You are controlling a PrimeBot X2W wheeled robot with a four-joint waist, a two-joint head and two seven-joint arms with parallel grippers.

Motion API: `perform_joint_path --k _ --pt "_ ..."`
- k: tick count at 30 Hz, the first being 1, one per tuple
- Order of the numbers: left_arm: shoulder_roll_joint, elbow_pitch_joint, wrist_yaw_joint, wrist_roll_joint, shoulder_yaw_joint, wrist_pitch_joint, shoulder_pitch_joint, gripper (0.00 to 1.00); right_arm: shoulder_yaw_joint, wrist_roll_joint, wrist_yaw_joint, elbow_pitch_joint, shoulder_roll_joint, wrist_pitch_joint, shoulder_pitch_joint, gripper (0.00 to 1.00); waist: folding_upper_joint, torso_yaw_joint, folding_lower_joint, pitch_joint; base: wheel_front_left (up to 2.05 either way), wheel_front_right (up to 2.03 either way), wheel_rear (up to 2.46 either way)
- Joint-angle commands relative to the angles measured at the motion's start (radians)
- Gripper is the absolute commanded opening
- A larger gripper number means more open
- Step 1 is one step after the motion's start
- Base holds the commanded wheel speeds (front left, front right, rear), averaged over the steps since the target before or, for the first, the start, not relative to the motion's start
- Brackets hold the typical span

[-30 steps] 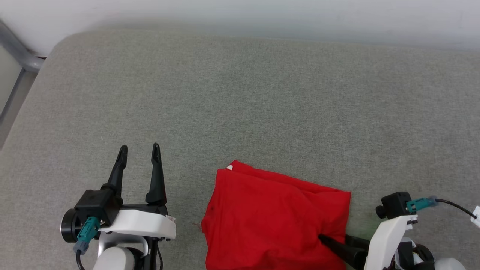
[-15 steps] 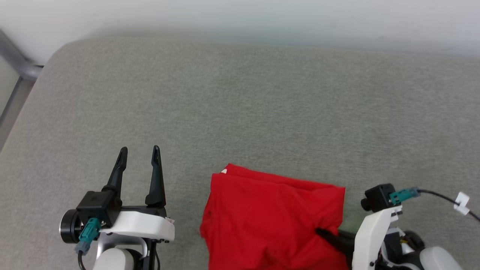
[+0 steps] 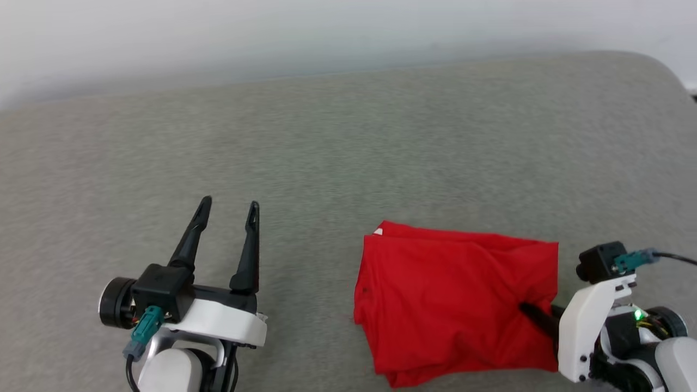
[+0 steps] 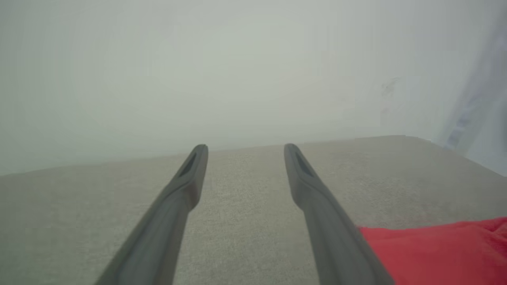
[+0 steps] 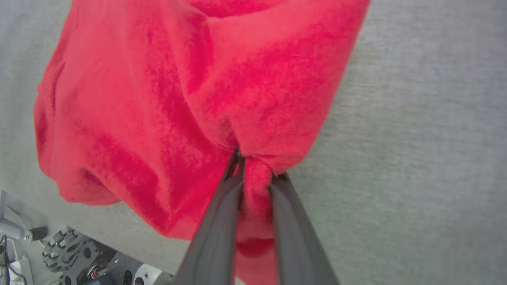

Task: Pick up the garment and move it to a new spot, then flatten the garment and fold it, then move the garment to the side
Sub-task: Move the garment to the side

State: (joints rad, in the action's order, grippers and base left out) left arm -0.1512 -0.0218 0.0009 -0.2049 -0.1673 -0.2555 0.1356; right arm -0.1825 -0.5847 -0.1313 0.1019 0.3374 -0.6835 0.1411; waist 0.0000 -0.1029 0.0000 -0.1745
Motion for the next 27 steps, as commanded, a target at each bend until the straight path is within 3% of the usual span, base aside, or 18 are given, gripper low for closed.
perform_joint_path --k 1,4,5,10,16,27 --pt "-0.008 0.008 -0.003 0.008 -0.005 0.004 0.022 1.0 0.014 -0.001 0.001 0.014 -0.01 0.009 0.025 0.0 0.0 -0.109 0.0 -0.047 0.0 0.0 0.0" --pt "-0.018 0.026 -0.001 0.013 -0.007 0.018 0.04 1.0 0.027 0.006 0.001 0.044 -0.017 0.024 0.058 0.0 0.0 -0.192 0.0 -0.088 0.0 0.0 0.0" --pt "-0.029 0.055 0.002 0.022 -0.007 0.041 0.061 1.0 0.037 0.007 0.001 0.087 -0.01 0.051 0.109 0.0 0.0 -0.264 0.0 -0.139 0.0 0.0 0.0" --pt "-0.05 0.098 -0.007 0.041 -0.027 0.078 0.101 1.0 0.056 0.019 0.001 0.18 0.016 0.11 0.209 0.0 0.0 -0.327 0.0 -0.214 0.0 0.0 0.0" --pt "-0.062 0.135 -0.026 0.064 -0.056 0.111 0.176 1.0 0.087 0.038 0.001 0.318 0.078 0.216 0.361 0.0 0.0 -0.319 0.0 -0.307 0.0 0.0 0.0" --pt "-0.061 0.187 -0.042 0.102 -0.103 0.142 0.323 1.0 0.193 0.072 0.001 0.526 0.214 0.347 0.577 0.0 0.0 -0.227 0.0 -0.451 0.0 0.0 0.0"
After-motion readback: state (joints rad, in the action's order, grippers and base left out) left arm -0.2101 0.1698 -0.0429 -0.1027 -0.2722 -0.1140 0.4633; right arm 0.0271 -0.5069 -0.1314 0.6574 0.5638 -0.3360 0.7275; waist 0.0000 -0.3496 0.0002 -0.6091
